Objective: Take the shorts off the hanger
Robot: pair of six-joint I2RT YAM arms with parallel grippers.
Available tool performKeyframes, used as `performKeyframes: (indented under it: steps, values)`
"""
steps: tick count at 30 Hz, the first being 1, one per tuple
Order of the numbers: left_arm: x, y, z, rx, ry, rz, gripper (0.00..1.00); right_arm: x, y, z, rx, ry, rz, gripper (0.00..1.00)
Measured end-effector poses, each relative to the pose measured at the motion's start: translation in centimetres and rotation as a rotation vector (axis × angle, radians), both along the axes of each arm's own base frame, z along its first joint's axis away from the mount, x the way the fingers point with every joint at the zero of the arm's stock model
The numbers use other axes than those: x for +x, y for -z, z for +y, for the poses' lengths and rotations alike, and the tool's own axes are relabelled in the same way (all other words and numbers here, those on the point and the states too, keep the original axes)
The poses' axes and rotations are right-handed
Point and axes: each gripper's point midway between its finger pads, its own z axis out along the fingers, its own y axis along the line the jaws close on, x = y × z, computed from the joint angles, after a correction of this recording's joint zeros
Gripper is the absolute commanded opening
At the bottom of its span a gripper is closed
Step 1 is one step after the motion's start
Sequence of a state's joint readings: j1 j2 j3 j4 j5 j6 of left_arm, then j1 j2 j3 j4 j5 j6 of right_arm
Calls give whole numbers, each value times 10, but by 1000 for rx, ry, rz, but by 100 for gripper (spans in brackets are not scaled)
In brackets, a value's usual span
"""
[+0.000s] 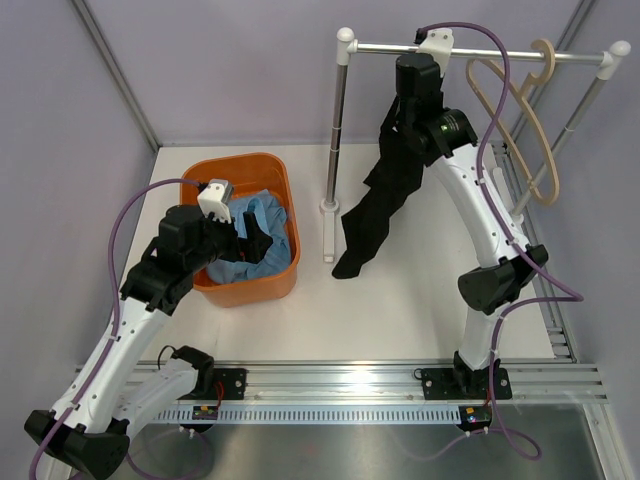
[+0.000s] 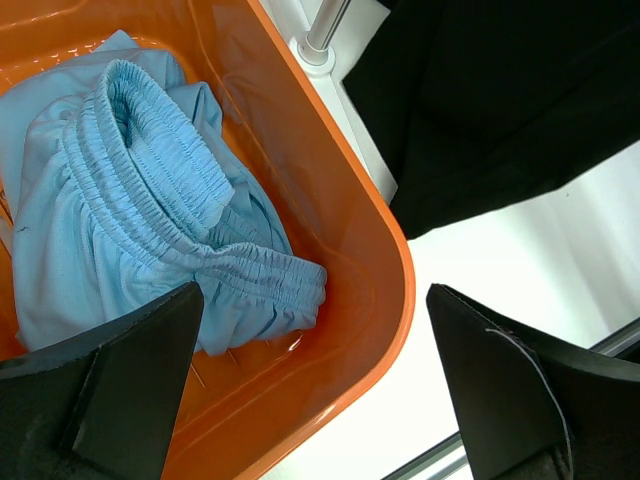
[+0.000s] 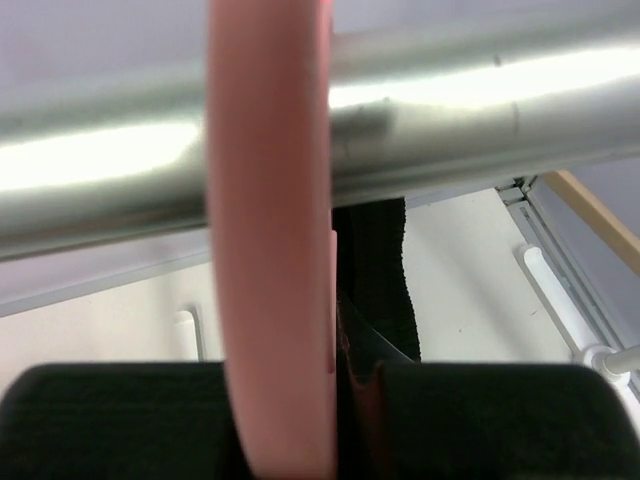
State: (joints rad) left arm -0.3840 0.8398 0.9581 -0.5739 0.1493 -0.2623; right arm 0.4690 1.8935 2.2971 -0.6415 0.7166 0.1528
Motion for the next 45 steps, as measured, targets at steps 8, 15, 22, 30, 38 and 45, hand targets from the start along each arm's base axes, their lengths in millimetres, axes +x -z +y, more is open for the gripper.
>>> performKeyframes:
  steps: [8,15,22,30,38,45]
  values:
    - [0,0,0,0,0,0,99,-20,-10,-7,-42,-39,32,0]
    - [0,0,0,0,0,0,99,-65,-55,-11,-5,-154,-15,0]
    - [0,-1,0,0,1,-1,99,-108,-76,-10,30,-279,-17,0]
    - [2,-31,-24,-13,62,-36,99,-169,-31,10,98,-517,133,0]
    - [-17,-88,-106,-40,211,-121,99,-243,8,12,178,-680,215,0]
    - [-12,-109,-181,-55,213,-178,99,-264,26,11,201,-718,244,0]
